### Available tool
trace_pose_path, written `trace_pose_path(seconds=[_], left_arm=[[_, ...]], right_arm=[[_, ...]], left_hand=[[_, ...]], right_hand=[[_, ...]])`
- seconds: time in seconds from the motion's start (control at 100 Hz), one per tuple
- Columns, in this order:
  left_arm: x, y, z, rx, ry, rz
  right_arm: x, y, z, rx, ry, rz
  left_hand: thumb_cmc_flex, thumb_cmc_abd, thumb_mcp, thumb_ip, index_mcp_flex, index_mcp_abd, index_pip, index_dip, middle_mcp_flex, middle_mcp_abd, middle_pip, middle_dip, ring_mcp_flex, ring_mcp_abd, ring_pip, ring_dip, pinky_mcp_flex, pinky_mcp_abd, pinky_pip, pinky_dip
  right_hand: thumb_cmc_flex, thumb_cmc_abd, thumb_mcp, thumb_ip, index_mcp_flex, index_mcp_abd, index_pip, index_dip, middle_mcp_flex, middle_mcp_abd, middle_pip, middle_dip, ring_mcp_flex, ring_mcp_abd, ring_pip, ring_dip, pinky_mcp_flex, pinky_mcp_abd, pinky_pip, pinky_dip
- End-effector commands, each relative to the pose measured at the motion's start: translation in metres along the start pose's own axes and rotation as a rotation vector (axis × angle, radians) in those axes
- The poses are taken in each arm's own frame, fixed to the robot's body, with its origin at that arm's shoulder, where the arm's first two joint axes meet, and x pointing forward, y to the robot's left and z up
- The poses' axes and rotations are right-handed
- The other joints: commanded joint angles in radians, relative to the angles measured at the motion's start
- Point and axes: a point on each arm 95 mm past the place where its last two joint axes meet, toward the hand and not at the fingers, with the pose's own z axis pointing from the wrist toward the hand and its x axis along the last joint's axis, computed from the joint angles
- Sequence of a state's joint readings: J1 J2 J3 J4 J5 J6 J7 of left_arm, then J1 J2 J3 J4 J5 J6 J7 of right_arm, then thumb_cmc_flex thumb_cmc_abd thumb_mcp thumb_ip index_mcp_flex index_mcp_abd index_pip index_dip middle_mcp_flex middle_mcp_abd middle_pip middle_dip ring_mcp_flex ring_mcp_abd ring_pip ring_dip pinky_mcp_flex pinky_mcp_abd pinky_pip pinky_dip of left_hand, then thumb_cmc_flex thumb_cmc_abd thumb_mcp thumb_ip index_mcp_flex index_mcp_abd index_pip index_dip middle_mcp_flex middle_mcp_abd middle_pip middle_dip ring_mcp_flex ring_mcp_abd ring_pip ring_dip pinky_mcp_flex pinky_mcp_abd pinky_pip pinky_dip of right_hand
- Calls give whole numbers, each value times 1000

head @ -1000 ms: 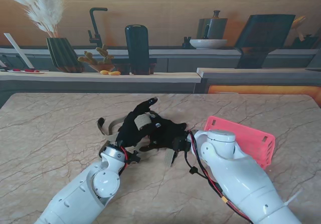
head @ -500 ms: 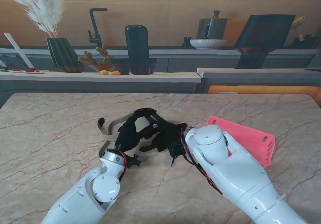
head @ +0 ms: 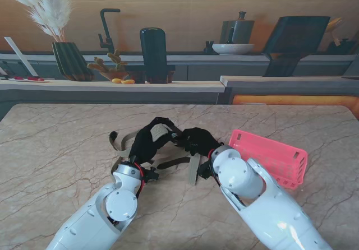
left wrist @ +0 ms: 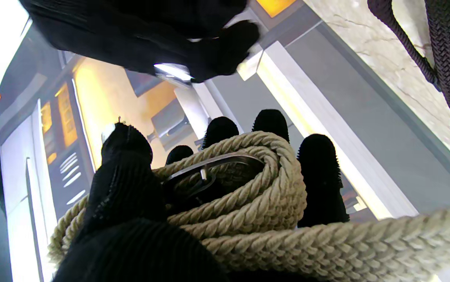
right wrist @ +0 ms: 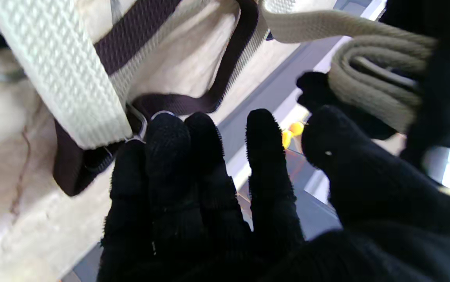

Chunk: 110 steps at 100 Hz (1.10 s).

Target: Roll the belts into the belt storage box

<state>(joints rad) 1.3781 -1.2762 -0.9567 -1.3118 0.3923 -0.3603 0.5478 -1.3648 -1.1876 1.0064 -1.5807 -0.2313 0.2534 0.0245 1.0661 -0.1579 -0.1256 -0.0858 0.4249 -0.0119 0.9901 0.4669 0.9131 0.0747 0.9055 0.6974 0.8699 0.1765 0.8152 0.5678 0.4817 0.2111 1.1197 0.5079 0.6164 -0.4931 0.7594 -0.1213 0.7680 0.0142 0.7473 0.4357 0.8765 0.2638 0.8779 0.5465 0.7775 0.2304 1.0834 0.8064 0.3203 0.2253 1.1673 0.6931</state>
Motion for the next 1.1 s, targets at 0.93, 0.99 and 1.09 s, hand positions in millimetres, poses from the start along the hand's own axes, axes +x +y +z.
trace_pose_path(seconds=[0.93,0.99,1.09], left_arm=[[-5,7,9,-88,97,266],[-5,7,9,-89,97,268],[-6,7,10,-94,99,272]], right_arm=[[34,-3,-3,-134,244,-289],[35,-5,0,-131,240,-297],[38,-9,5,-121,236,-281]], left_hand=[[-397,-334,812,34,-167,205,-379,-88,186,-99,316,179,406,-172,661,116,430,15,430,-150],[-397,-331,813,33,-167,204,-380,-89,183,-95,315,180,406,-169,659,114,427,19,430,-150],[-396,-331,814,33,-167,204,-383,-91,183,-93,315,180,406,-166,658,112,426,21,430,-149]], right_hand=[[-442,-9,-106,37,19,108,-269,183,40,19,-69,-30,50,1,-91,-25,76,31,6,4],[-414,5,-130,39,29,106,-262,193,53,19,-62,-29,61,3,-78,-24,82,32,20,3],[-411,28,-141,41,64,93,-243,202,89,15,-47,-27,96,6,-60,-22,102,35,35,3]])
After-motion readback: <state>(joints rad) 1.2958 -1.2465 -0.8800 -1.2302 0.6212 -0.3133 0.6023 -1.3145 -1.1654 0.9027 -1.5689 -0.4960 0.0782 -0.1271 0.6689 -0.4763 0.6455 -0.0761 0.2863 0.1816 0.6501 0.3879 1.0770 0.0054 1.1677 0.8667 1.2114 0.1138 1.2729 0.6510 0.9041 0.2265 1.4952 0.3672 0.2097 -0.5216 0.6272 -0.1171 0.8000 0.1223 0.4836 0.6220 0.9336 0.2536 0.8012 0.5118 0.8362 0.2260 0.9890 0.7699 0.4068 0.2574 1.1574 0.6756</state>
